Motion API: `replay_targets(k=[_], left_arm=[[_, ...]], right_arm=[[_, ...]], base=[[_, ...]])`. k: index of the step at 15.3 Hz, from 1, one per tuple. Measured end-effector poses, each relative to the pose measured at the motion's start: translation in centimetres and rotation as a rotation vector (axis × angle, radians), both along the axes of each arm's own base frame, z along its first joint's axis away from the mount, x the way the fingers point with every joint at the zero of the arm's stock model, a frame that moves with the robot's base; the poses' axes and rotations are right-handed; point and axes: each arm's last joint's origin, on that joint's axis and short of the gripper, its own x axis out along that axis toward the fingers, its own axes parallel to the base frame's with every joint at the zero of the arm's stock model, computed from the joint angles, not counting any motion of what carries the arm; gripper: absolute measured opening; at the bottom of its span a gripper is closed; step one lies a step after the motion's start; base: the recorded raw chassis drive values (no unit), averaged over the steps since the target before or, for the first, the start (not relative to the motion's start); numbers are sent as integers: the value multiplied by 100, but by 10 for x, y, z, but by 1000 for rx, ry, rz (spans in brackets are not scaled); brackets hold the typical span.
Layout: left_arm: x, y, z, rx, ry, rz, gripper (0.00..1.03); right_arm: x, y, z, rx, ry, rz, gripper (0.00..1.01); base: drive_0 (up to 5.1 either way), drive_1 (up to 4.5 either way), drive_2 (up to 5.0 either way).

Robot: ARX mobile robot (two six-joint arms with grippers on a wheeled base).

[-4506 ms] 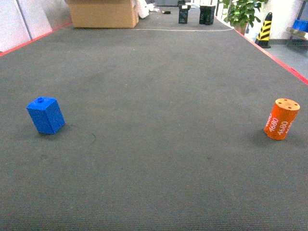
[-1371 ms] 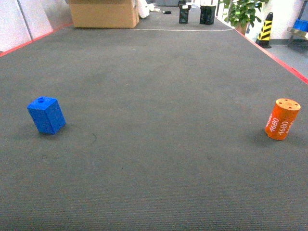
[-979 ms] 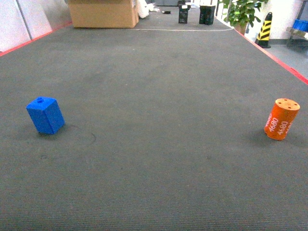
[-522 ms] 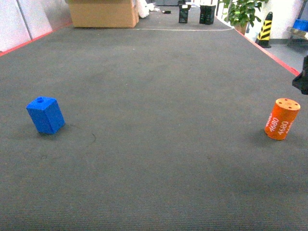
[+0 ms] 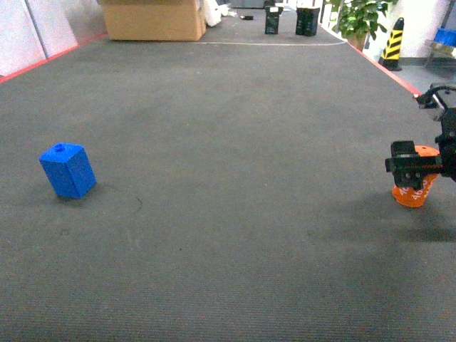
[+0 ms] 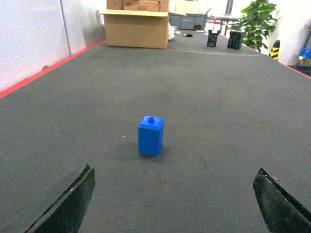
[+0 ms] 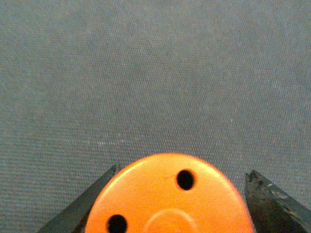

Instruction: Sort blue parts and orange caps into right shelf containers

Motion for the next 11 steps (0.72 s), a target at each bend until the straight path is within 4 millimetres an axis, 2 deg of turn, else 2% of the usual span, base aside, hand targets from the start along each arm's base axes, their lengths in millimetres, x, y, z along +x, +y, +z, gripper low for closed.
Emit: replay_targets(k=[3,6,7,10,11], left_arm=[[0,0,0,0,0,0,98],[0,0,0,0,0,0,98],[0,0,0,0,0,0,98],[0,0,0,0,0,0,98],[0,0,0,0,0,0,98]], right_arm=[[-5,0,-3,0,-16,-1,46],[-30,1,8,5,-63,0,44],[-45,2,19,0,-104,-1,44],[-107,11,59,-46,-273,-21,44],[-148,19,69,-70,-306,-15,44]], base=[[0,0,0],[0,0,0],[0,0,0],[0,0,0],[0,0,0]])
